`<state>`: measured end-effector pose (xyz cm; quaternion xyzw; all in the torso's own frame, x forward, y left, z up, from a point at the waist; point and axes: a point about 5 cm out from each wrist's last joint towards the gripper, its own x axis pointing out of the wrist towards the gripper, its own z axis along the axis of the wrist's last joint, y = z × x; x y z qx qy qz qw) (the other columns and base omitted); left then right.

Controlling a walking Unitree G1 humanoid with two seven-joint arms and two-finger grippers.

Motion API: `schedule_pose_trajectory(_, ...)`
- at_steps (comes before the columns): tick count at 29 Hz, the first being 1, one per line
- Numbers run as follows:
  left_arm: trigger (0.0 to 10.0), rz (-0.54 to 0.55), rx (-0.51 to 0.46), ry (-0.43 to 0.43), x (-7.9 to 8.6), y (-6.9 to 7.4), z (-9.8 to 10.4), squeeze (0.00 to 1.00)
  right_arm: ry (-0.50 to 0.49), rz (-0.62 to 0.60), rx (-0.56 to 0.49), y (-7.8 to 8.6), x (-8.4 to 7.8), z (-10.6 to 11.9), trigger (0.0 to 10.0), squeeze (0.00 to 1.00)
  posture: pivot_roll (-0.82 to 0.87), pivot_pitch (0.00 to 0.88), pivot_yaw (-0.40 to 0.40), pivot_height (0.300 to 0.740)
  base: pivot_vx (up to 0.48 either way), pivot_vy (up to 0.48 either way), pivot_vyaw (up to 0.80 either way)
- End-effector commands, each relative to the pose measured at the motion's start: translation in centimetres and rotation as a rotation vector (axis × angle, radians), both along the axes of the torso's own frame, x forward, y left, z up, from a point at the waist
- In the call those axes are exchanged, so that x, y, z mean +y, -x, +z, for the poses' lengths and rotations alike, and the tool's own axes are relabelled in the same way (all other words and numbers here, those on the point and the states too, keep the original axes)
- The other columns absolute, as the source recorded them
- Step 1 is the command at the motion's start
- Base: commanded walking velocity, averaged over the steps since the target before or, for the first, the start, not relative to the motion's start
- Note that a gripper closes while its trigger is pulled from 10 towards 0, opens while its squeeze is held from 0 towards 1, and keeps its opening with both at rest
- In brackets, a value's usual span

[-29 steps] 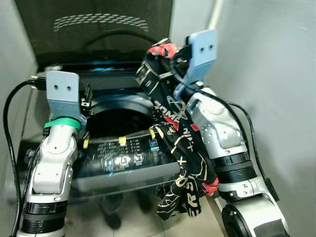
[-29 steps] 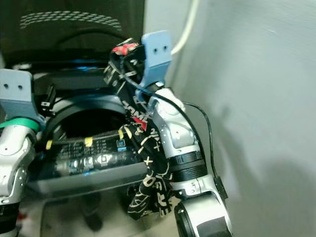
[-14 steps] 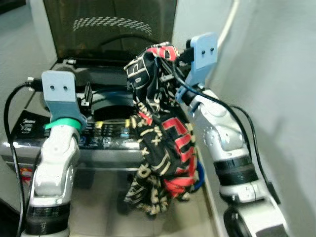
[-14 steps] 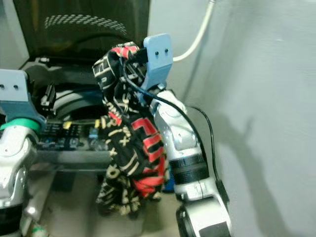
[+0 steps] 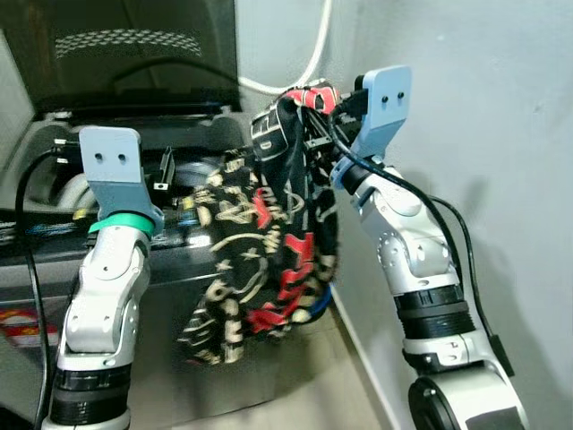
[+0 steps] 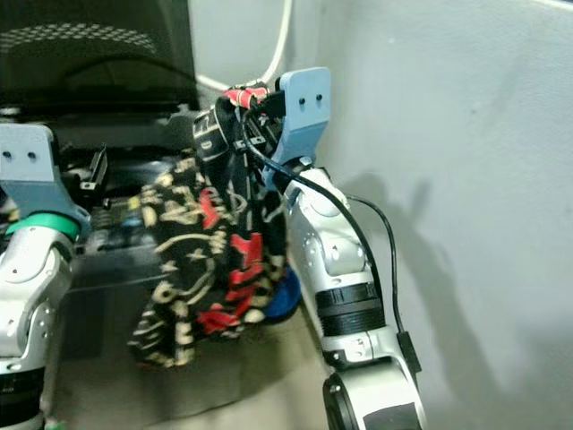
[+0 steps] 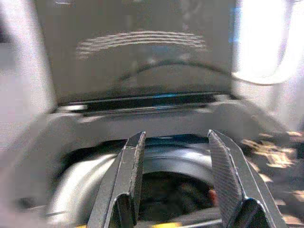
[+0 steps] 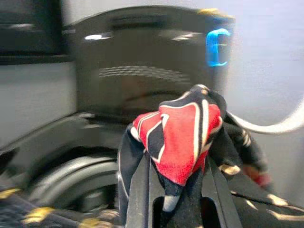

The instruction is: Clothes washing

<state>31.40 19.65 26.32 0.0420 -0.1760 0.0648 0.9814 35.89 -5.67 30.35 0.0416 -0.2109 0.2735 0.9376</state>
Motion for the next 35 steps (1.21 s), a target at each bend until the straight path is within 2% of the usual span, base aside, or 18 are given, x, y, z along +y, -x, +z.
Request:
schedule_pose_trajectory(1, 10.0, 0.001, 0.011, -0.008, 0.01, -0.04, -0.20, 0.00, -0.013, 0.008, -0.025, 0.20, -0.07, 0.65, 10.0, 0.00, 0.16, 0.026, 0.003, 0.740, 0.000, 0.480, 0.00)
schedule_pose_trajectory(5, 10.0, -0.002, 0.013, 0.003, 0.05, -0.05, -0.22, 0.00, -0.013, 0.011, -0.025, 0.20, -0.03, 0.63, 10.0, 0.00, 0.17, 0.025, 0.001, 0.740, 0.000, 0.480, 0.00)
schedule_pose_trajectory(15, 10.0, 0.032, 0.013, -0.025, 0.55, 0.00, 0.03, 0.00, -0.012, 0.015, -0.023, 0.21, 0.05, 0.55, 10.0, 0.00, 0.17, 0.025, -0.001, 0.740, 0.000, 0.000, 0.00)
schedule_pose_trajectory(17, 10.0, 0.044, 0.030, -0.050, 0.71, -0.05, -0.02, 0.00, -0.012, 0.016, -0.022, 0.22, 0.07, 0.49, 10.0, 0.00, 0.17, 0.021, -0.001, 0.740, 0.000, -0.480, 0.00)
schedule_pose_trajectory(20, 10.0, 0.052, 0.030, -0.010, 0.79, -0.04, -0.19, 0.00, -0.010, 0.017, -0.021, 0.24, 0.09, 0.41, 10.0, 0.00, 0.17, 0.021, -0.001, 0.740, 0.000, -0.320, 0.00)
schedule_pose_trajectory(35, 10.0, 0.033, 0.021, -0.024, 0.31, -0.02, -0.18, 0.00, -0.013, 0.037, -0.019, 0.37, 0.32, 0.39, 10.0, 0.00, 0.17, 0.012, -0.002, 0.740, 0.000, 0.000, 0.00)
